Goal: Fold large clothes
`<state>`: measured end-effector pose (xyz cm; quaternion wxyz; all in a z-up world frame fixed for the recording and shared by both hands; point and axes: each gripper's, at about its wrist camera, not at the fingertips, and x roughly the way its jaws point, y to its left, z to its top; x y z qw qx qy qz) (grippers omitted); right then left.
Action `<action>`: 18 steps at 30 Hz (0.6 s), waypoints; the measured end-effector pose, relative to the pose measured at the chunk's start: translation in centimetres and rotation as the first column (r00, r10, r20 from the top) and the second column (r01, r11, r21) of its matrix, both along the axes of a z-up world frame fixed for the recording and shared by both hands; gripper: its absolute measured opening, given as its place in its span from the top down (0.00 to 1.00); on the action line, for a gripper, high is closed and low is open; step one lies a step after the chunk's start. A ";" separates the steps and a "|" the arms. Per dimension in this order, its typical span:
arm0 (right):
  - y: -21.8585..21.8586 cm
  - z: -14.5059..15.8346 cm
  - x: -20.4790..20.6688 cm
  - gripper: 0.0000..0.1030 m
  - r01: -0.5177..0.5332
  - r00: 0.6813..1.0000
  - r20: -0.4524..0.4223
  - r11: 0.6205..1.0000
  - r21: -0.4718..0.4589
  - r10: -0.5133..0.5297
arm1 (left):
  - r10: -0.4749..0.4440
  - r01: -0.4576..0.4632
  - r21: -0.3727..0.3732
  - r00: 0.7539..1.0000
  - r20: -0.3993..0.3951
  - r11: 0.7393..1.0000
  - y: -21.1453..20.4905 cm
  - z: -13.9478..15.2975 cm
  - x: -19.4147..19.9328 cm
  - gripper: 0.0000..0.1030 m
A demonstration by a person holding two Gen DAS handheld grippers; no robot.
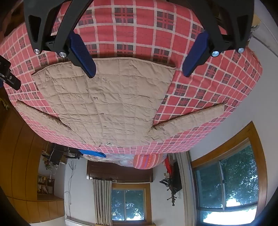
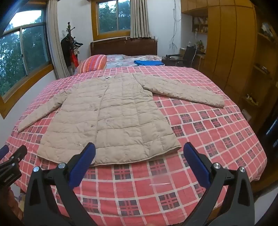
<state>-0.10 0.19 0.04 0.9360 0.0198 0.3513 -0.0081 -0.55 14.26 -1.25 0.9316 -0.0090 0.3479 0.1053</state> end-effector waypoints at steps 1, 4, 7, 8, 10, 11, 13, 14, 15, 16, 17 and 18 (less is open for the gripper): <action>0.1 0.0 -0.1 0.02 -0.004 1.000 0.001 1.000 -0.007 0.004 | 0.000 0.000 0.000 1.000 0.000 1.000 0.0 0.0 0.0 0.04; 1.2 -0.2 0.3 0.02 -0.018 1.000 -0.016 1.000 -0.024 0.018 | 0.000 0.000 0.001 1.000 -0.002 1.000 0.0 0.0 0.0 0.03; 0.9 0.1 0.0 0.02 -0.011 1.000 -0.006 1.000 -0.025 0.011 | 0.001 -0.001 0.006 1.000 -0.002 1.000 -0.1 0.0 0.1 0.04; 0.5 -0.1 0.3 0.02 -0.009 1.000 -0.010 1.000 -0.019 0.009 | 0.000 0.000 0.006 1.000 -0.002 1.000 -0.1 0.0 0.1 0.04; -0.1 0.0 0.4 0.02 -0.009 1.000 -0.009 1.000 -0.005 0.009 | 0.000 0.000 0.007 1.000 -0.002 1.000 -0.1 0.0 0.1 0.04; -0.2 0.0 0.4 0.02 -0.008 1.000 -0.009 1.000 0.000 0.008 | 0.001 -0.001 0.006 1.000 -0.002 1.000 -0.1 0.0 0.1 0.04; -0.3 0.0 0.5 0.02 -0.004 1.000 -0.010 1.000 -0.004 0.004 | 0.000 0.000 0.006 1.000 -0.002 1.000 -0.1 0.0 0.1 0.04; -0.3 0.0 0.5 0.02 -0.005 1.000 -0.010 1.000 -0.004 0.005 | 0.001 0.000 0.007 1.000 -0.002 1.000 -0.1 0.0 0.1 0.04; -0.3 0.0 0.5 0.02 -0.006 1.000 -0.010 1.000 0.001 0.006 | 0.001 -0.001 0.006 1.000 -0.002 1.000 0.0 0.0 0.1 0.04; -0.3 0.0 0.5 0.02 -0.009 1.000 -0.009 1.000 0.005 0.009 | 0.001 -0.001 0.006 1.000 -0.002 1.000 0.0 0.0 0.1 0.04; -0.4 0.1 0.5 0.02 -0.009 1.000 -0.008 1.000 0.004 0.009 | 0.001 -0.001 0.005 1.000 -0.002 1.000 0.0 0.0 0.1 0.04; -0.3 0.1 0.5 0.02 -0.008 1.000 -0.008 1.000 0.002 0.008 | 0.001 -0.001 0.005 1.000 -0.002 1.000 0.0 0.0 0.1 0.04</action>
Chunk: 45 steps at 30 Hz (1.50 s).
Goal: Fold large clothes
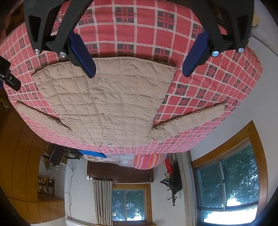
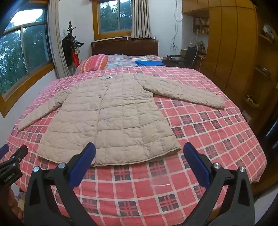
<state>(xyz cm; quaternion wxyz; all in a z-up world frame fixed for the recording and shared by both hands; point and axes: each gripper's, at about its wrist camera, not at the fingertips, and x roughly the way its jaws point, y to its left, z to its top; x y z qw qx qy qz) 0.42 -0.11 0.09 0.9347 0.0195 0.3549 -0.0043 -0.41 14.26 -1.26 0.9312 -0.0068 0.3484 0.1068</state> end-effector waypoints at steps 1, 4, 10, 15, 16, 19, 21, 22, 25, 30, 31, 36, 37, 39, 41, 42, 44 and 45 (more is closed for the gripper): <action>0.0 0.0 0.0 0.02 0.000 1.000 0.001 1.000 -0.001 0.000 | 0.001 -0.001 0.001 1.000 0.000 1.000 0.0 0.0 0.0 0.04; 0.0 0.0 -0.1 0.02 -0.006 1.000 0.003 1.000 -0.001 0.006 | -0.003 0.003 0.003 1.000 0.001 1.000 -0.1 -0.1 -0.2 0.04; 0.4 0.0 -0.2 0.02 -0.014 1.000 0.003 1.000 -0.006 0.014 | -0.003 0.003 0.008 1.000 0.003 1.000 -0.1 0.1 -0.1 0.04; 0.4 0.0 -0.2 0.02 -0.014 1.000 0.004 1.000 -0.006 0.014 | -0.004 0.004 0.010 1.000 0.003 1.000 -0.1 0.0 -0.1 0.03; 0.4 0.0 -0.2 0.02 -0.015 1.000 0.003 1.000 -0.005 0.015 | -0.005 0.005 0.009 1.000 0.004 1.000 -0.1 0.0 -0.1 0.03; 0.4 0.0 -0.2 0.02 -0.015 1.000 0.004 1.000 -0.009 0.015 | -0.004 0.003 0.009 1.000 0.004 1.000 -0.1 0.1 -0.1 0.04; 0.4 0.0 -0.2 0.02 -0.015 1.000 0.003 1.000 -0.012 0.015 | -0.003 0.003 0.009 1.000 0.003 1.000 -0.1 0.0 -0.1 0.04; 0.3 0.0 -0.2 0.02 -0.014 1.000 0.003 1.000 -0.007 0.014 | -0.004 0.004 0.008 1.000 0.003 1.000 -0.1 0.0 -0.1 0.04; 0.3 0.0 -0.2 0.02 -0.014 1.000 0.003 1.000 -0.006 0.014 | -0.005 0.005 0.009 1.000 0.003 1.000 -0.1 0.0 -0.1 0.04; 0.4 0.0 -0.2 0.02 -0.016 1.000 0.004 1.000 -0.007 0.016 | -0.004 0.004 0.008 1.000 0.003 1.000 0.0 0.0 -0.1 0.04; 0.3 0.0 -0.2 0.02 -0.017 1.000 0.003 1.000 -0.006 0.017 | -0.005 0.005 0.009 1.000 0.003 1.000 0.0 0.0 -0.1 0.04; 0.1 0.0 -0.3 0.02 -0.019 1.000 0.006 1.000 -0.004 0.019 | -0.004 0.004 0.008 1.000 0.002 1.000 0.0 -0.1 -0.1 0.04; 0.1 0.0 -0.2 0.02 -0.020 1.000 0.006 1.000 -0.006 0.020 | -0.004 0.004 0.009 1.000 0.002 1.000 0.0 -0.1 -0.1 0.04; 0.3 -0.1 -0.1 0.02 -0.025 1.000 0.006 1.000 -0.005 0.025 | -0.004 0.004 0.008 1.000 0.002 1.000 0.0 -0.1 -0.1 0.04; 0.4 -0.2 -0.1 0.02 -0.029 1.000 0.005 1.000 -0.006 0.029 | -0.004 0.004 0.009 1.000 0.002 1.000 0.0 -0.1 -0.1 0.04; 0.5 -0.2 -0.1 0.02 -0.031 1.000 0.004 1.000 -0.006 0.031 | -0.004 0.004 0.008 1.000 0.002 1.000 0.0 -0.1 -0.1 0.04; 0.5 -0.2 -0.1 0.02 -0.031 1.000 0.002 0.999 -0.005 0.031 | -0.004 0.004 0.008 1.000 0.001 1.000 0.0 -0.1 -0.1 0.04; 0.5 -0.2 0.0 0.02 -0.031 1.000 0.003 1.000 -0.005 0.031 | -0.003 0.003 0.008 1.000 0.002 1.000 0.0 -0.2 -0.1 0.04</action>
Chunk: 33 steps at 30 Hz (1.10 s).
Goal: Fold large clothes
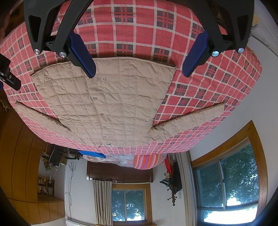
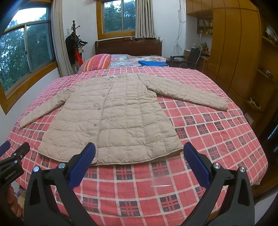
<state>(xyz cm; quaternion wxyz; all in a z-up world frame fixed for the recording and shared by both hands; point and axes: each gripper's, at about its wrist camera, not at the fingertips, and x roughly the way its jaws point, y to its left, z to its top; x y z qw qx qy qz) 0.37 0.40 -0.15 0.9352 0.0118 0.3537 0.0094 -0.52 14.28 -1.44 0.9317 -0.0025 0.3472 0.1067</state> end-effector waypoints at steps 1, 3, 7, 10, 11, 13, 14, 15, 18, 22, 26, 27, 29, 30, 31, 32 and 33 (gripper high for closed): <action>0.1 0.0 0.0 0.02 0.001 1.000 0.000 1.000 -0.002 -0.001 | 0.000 0.000 0.000 1.000 0.000 1.000 0.0 0.0 0.0 0.04; 0.0 0.0 0.0 0.02 0.003 1.000 0.000 1.000 -0.005 -0.003 | -0.001 0.001 -0.001 1.000 -0.001 1.000 0.0 0.0 0.0 0.04; 0.1 -0.1 0.1 0.02 0.005 1.000 0.000 1.000 -0.007 -0.005 | -0.001 0.001 0.000 1.000 -0.003 1.000 0.1 -0.1 0.1 0.04; 0.1 -0.1 0.0 0.02 0.009 1.000 0.002 1.000 -0.010 -0.009 | 0.001 -0.001 0.000 1.000 -0.004 1.000 0.1 -0.6 0.1 0.04; 0.1 -0.1 0.0 0.02 0.009 1.000 0.003 1.000 -0.009 -0.009 | 0.001 -0.001 0.000 1.000 -0.004 1.000 0.1 -0.6 0.1 0.04; 0.1 -0.1 0.0 0.02 0.010 1.000 0.003 1.000 -0.010 -0.010 | 0.001 -0.001 0.000 1.000 -0.005 1.000 0.1 -0.6 0.1 0.04; 0.1 -0.1 0.1 0.02 0.009 1.000 0.003 1.000 -0.009 -0.009 | 0.000 0.000 0.000 1.000 -0.005 1.000 0.1 -0.5 0.1 0.04; 0.1 -0.1 0.1 0.02 0.009 1.000 0.003 1.000 -0.009 -0.009 | 0.000 0.000 0.000 1.000 -0.005 1.000 0.1 -0.6 0.1 0.04; 0.1 -0.1 0.1 0.02 0.011 1.000 0.004 1.000 -0.012 -0.011 | 0.001 -0.001 0.000 1.000 -0.007 1.000 0.1 -0.8 0.0 0.04; 0.1 -0.1 0.2 0.02 0.012 1.000 0.003 1.000 -0.012 -0.012 | 0.003 -0.003 -0.001 1.000 -0.015 1.000 0.1 -1.1 0.3 0.04; -0.1 -0.1 0.5 0.02 0.016 1.000 0.003 1.000 -0.011 -0.016 | 0.000 -0.001 -0.013 1.000 -0.025 1.000 0.1 -1.2 0.7 0.04; -0.2 -0.1 0.6 0.02 0.019 1.000 0.004 1.000 -0.012 -0.018 | -0.005 0.004 -0.023 1.000 -0.030 1.000 0.1 -1.3 0.9 0.04; -0.3 -0.2 0.8 0.02 0.022 1.000 0.005 1.000 -0.012 -0.022 | -0.009 0.008 -0.031 0.999 -0.034 0.999 0.1 -1.3 1.1 0.04; -0.5 -0.2 1.0 0.02 0.022 1.000 0.006 1.000 -0.010 -0.022 | -0.011 0.010 -0.033 0.999 -0.034 0.999 0.1 -1.4 1.2 0.04; -0.6 -0.3 1.1 0.02 0.022 1.000 0.007 1.000 -0.007 -0.022 | -0.013 0.012 -0.035 0.999 -0.035 0.999 0.1 -1.4 1.3 0.04; -0.9 -0.3 1.3 0.02 0.023 1.000 0.010 1.000 0.000 -0.023 | -0.017 0.016 -0.039 0.999 -0.035 0.999 0.0 -1.4 1.5 0.04; -1.1 -0.3 1.4 0.02 0.027 1.000 0.012 1.000 0.005 -0.027 | -0.020 0.019 -0.043 0.999 -0.036 0.999 -0.1 -1.5 1.7 0.04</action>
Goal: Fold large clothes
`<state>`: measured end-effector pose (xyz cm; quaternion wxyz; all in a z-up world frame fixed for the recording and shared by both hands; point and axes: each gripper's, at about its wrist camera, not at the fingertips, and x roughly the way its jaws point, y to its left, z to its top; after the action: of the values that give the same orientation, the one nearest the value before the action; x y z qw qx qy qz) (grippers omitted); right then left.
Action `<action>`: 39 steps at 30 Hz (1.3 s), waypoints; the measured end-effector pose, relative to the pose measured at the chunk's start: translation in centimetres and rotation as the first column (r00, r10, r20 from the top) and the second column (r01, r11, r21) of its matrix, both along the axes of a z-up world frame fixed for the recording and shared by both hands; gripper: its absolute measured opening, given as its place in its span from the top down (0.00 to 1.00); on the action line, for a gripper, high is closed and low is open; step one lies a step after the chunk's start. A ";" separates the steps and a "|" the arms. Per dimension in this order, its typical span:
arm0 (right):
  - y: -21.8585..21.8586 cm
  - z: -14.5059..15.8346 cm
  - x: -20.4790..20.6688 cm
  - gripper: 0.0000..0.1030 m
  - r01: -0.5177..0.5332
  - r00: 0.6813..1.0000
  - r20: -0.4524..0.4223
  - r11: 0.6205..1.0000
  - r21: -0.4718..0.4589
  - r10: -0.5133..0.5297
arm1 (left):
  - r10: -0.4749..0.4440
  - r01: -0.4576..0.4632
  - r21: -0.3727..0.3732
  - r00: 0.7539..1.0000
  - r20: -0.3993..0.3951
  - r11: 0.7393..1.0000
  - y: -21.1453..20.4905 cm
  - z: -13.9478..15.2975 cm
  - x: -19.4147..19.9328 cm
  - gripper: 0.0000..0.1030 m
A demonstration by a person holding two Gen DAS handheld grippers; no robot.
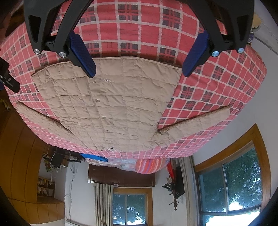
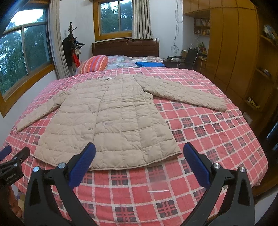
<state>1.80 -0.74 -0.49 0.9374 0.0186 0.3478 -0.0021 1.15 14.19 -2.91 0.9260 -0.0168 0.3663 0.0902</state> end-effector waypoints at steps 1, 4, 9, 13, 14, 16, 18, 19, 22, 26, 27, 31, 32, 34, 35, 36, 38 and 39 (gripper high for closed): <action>-0.4 0.0 0.3 0.02 0.005 1.000 0.003 1.000 0.004 -0.005 | -0.003 0.003 -0.004 1.000 -0.002 1.000 -0.1 -0.1 0.3 0.04; -1.9 0.1 1.4 0.02 0.018 1.000 0.002 1.000 0.014 -0.018 | -0.013 0.012 -0.015 1.000 -0.013 1.000 -0.3 -0.2 1.4 0.04; -6.3 0.6 4.8 0.02 0.053 0.999 -0.009 0.998 0.046 -0.053 | -0.047 0.047 -0.012 0.999 -0.015 0.999 -1.3 0.3 4.9 0.04; -11.2 1.4 8.3 0.02 0.119 0.993 -0.013 0.992 0.048 -0.118 | -0.047 0.047 0.000 0.999 0.027 0.999 -2.4 0.9 9.0 0.03; -12.7 1.7 9.3 0.02 0.144 0.990 -0.007 0.989 0.047 -0.143 | -0.051 0.051 0.009 0.998 0.034 0.999 -2.9 1.0 10.6 0.04; -15.3 1.8 11.1 0.02 0.188 0.982 -0.013 0.981 0.042 -0.188 | -0.087 0.087 0.007 0.996 0.036 0.996 -3.8 1.1 13.5 0.04; -18.1 1.7 13.1 0.02 0.219 0.976 -0.021 0.974 0.061 -0.218 | -0.121 0.121 -0.003 0.993 0.016 0.993 -4.7 1.1 16.4 0.04; -19.7 1.6 14.2 0.02 0.240 0.971 -0.031 0.968 0.070 -0.238 | -0.134 0.134 0.001 0.991 0.000 0.991 -5.3 1.0 18.0 0.04; -24.5 0.5 18.2 0.02 0.304 0.951 -0.081 0.950 0.069 -0.299 | -0.159 0.159 0.026 0.987 -0.019 0.987 -7.4 0.5 22.9 0.04; -30.7 -2.6 23.3 0.02 0.380 0.916 -0.166 0.922 0.069 -0.365 | -0.199 0.199 -0.007 0.978 -0.065 0.980 -10.1 -1.5 29.7 0.04; -32.2 -3.6 24.5 0.02 0.396 0.906 -0.191 0.915 0.073 -0.377 | -0.200 0.198 -0.023 0.977 -0.075 0.980 -10.7 -2.2 31.4 0.04; -36.4 -7.7 27.9 0.02 0.455 0.864 -0.294 0.884 0.107 -0.409 | -0.229 0.218 -0.091 0.964 -0.138 0.972 -12.9 -4.9 36.7 0.04; -37.5 -8.8 28.6 0.03 0.473 0.852 -0.317 0.873 0.124 -0.416 | -0.234 0.222 -0.088 0.958 -0.166 0.971 -13.8 -5.7 38.4 0.04; -38.7 -10.3 29.6 0.03 0.493 0.838 -0.344 0.858 0.143 -0.424 | -0.251 0.238 -0.083 0.943 -0.218 0.968 -15.7 -7.2 40.8 0.04; -39.1 -10.8 30.0 0.04 0.503 0.831 -0.354 0.852 0.145 -0.429 | -0.262 0.248 -0.085 0.937 -0.230 0.965 -16.4 -7.7 41.5 0.04; -39.6 -11.4 30.4 0.04 0.516 0.820 -0.369 0.844 0.148 -0.437 | -0.272 0.258 -0.090 0.930 -0.246 0.962 -17.1 -8.3 42.1 0.04; -40.0 -12.0 30.8 0.04 0.520 0.816 -0.379 0.840 0.155 -0.435 | -0.286 0.266 -0.112 0.919 -0.272 0.958 -18.2 -9.3 43.2 0.04; -40.2 -12.2 31.0 0.04 0.522 0.815 -0.380 0.839 0.153 -0.438 | -0.297 0.268 -0.136 0.911 -0.285 0.954 -18.5 -9.7 43.6 0.04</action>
<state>32.84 -40.96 -12.69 0.8240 0.2236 0.4809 -0.1995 44.74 -4.29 -12.57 0.8603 0.0071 0.5061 -0.0604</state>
